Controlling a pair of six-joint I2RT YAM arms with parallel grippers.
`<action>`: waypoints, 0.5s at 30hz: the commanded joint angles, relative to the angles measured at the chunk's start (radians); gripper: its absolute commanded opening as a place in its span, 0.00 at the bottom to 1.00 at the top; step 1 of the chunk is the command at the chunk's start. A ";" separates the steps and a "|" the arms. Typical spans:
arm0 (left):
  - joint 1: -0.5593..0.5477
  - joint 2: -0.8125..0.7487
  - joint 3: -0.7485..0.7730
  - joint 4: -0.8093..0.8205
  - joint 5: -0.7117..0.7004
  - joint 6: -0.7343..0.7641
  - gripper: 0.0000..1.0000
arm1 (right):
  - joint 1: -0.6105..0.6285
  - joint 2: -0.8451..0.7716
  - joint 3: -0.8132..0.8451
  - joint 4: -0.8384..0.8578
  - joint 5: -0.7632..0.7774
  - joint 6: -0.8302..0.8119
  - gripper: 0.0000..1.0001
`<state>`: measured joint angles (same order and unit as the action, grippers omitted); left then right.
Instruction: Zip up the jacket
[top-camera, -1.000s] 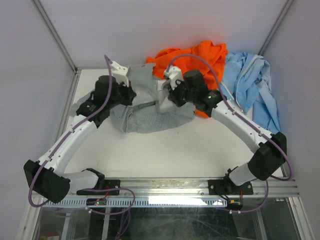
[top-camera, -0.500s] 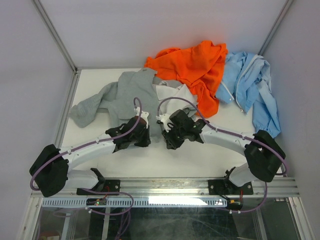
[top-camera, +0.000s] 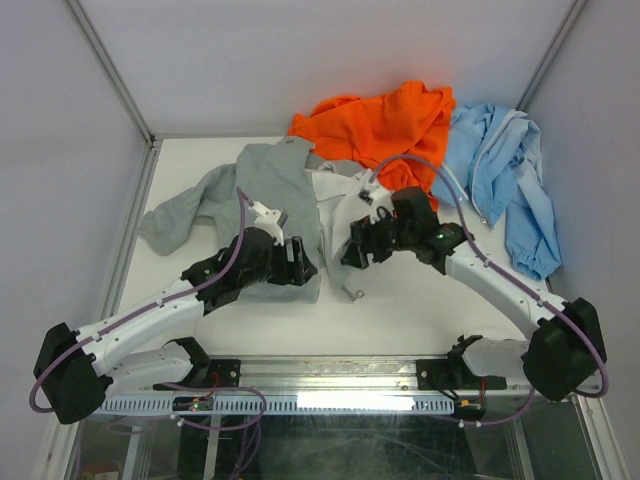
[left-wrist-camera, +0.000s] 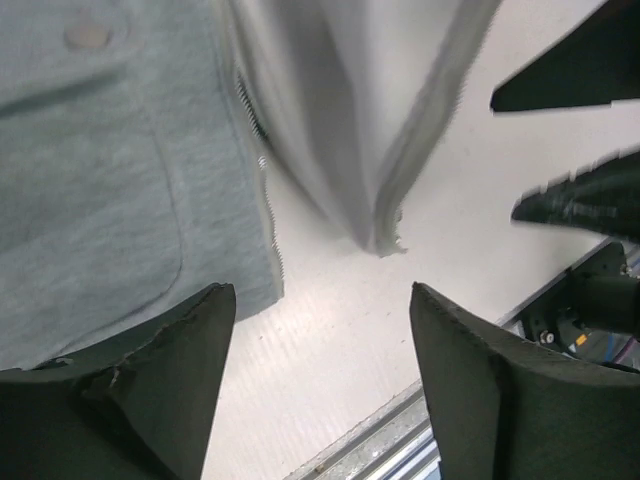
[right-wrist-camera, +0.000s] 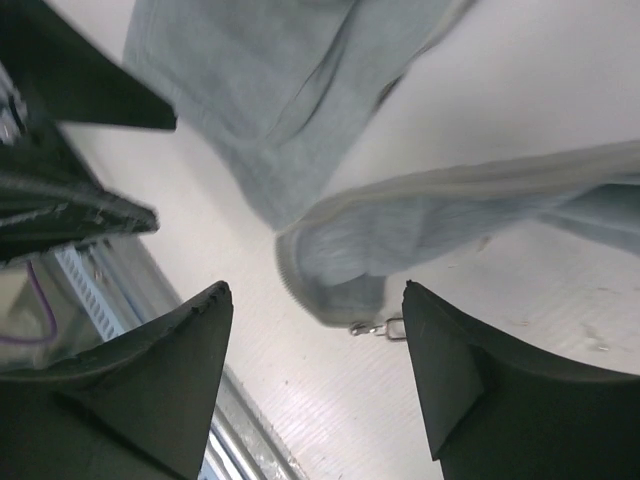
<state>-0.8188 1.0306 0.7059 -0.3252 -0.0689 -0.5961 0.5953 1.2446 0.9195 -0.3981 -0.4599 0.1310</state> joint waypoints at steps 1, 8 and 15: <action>-0.006 0.077 0.149 0.040 0.031 0.067 0.78 | -0.165 -0.058 0.064 0.056 -0.073 0.086 0.74; -0.001 0.331 0.373 0.062 0.055 0.162 0.86 | -0.460 0.066 0.070 0.262 -0.066 0.331 0.79; 0.001 0.549 0.517 0.037 0.084 0.215 0.88 | -0.512 0.219 0.049 0.432 0.017 0.524 0.83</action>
<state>-0.8173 1.5196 1.1461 -0.2977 -0.0181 -0.4404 0.0906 1.4193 0.9550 -0.1314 -0.4789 0.5034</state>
